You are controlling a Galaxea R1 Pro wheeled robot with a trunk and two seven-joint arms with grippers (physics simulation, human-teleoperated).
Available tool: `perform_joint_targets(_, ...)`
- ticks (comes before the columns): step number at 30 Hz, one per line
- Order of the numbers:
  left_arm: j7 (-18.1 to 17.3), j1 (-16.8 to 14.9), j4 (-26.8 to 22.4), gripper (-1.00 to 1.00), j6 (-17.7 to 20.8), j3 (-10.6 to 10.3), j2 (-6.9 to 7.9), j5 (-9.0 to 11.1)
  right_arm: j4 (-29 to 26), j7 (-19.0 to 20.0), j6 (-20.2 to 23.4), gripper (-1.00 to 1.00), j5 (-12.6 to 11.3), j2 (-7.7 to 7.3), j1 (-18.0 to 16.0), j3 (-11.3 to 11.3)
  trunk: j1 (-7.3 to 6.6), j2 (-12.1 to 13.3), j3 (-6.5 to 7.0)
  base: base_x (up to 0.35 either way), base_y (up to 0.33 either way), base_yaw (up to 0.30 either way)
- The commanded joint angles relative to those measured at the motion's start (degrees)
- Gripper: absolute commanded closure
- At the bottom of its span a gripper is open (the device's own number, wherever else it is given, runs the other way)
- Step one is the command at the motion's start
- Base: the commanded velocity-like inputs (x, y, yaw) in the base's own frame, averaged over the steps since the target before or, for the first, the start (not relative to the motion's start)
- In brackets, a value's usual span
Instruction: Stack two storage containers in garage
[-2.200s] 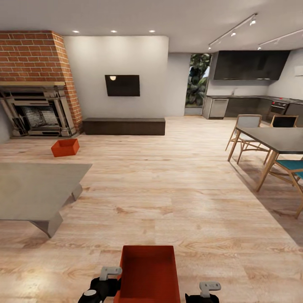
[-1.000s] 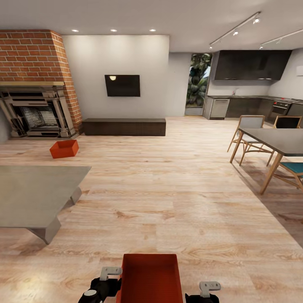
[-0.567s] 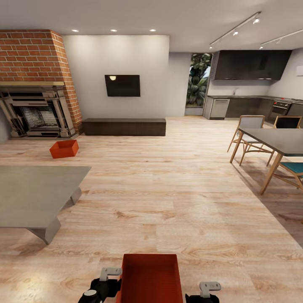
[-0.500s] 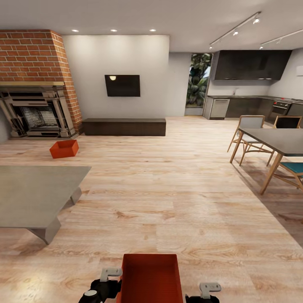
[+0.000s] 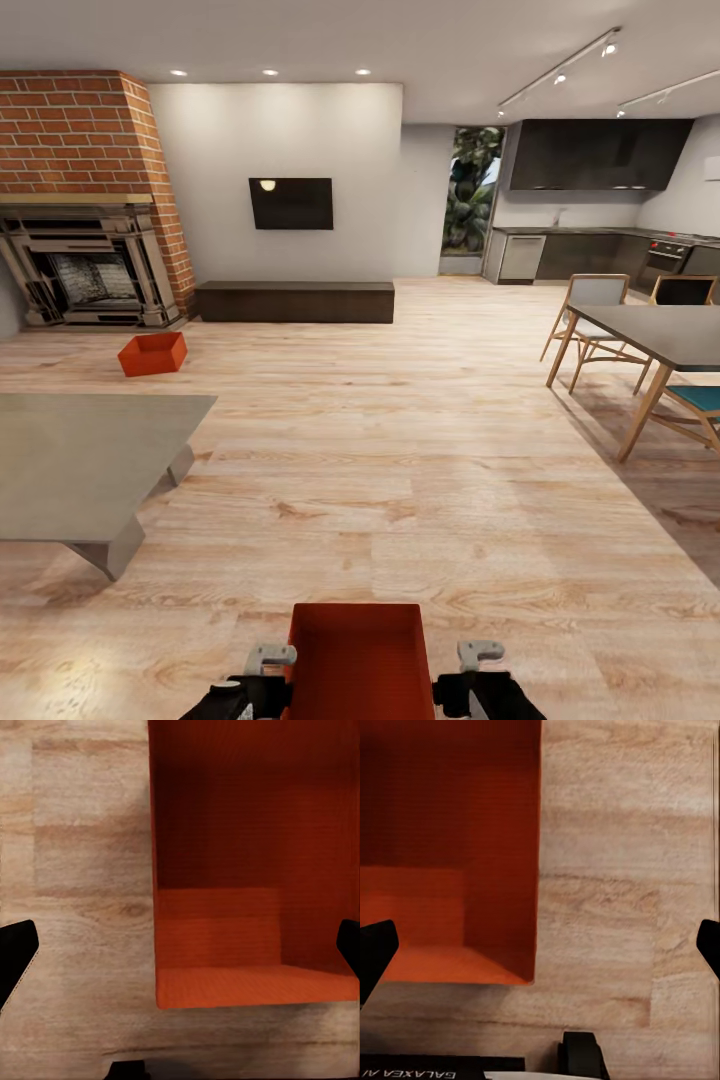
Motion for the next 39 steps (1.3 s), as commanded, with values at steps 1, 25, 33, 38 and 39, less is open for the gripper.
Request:
perform_joint_targets(1, 0.26, -0.47, 0.1, -1.0, 0.08, -0.16, -0.01, 0.16, 0.46, -1.82, 0.43, -1.0, 0.07, 0.65, -0.89, 0.17, 0.0, -0.03, -0.06, 0.0, 0.0, 0.0)
perform_joint_targets(25, 0.27, -2.05, 1.18, -1.0, -5.59, -0.06, -0.29, 0.94, 4.8, -6.13, -0.34, -1.0, -0.18, 2.13, -3.03, 2.16, 0.0, -0.03, -0.06, 0.0, 0.0, 0.0)
perform_joint_targets(33, -0.53, -1.91, 1.17, -1.0, -5.83, -0.13, -0.17, 1.13, 4.78, -6.01, -0.4, -1.0, -0.16, 2.14, -3.03, 2.5, 0.0, -0.03, -0.06, 0.0, 0.0, 0.0)
perform_joint_targets(38, -0.65, -1.9, 1.11, -1.0, -5.89, -0.2, -0.17, 1.19, 4.85, -6.0, -0.4, -1.0, -0.16, 2.02, -3.03, 2.54, 0.0, -0.03, -0.06, 0.0, 0.0, 0.0)
perform_joint_targets(39, -0.66, -1.9, 1.11, -1.0, -5.9, -0.21, -0.16, 1.19, 4.85, -6.0, -0.41, -1.0, -0.16, 2.01, -3.03, 2.54, 0.0, -0.03, -0.06, 0.0, 0.0, 0.0)
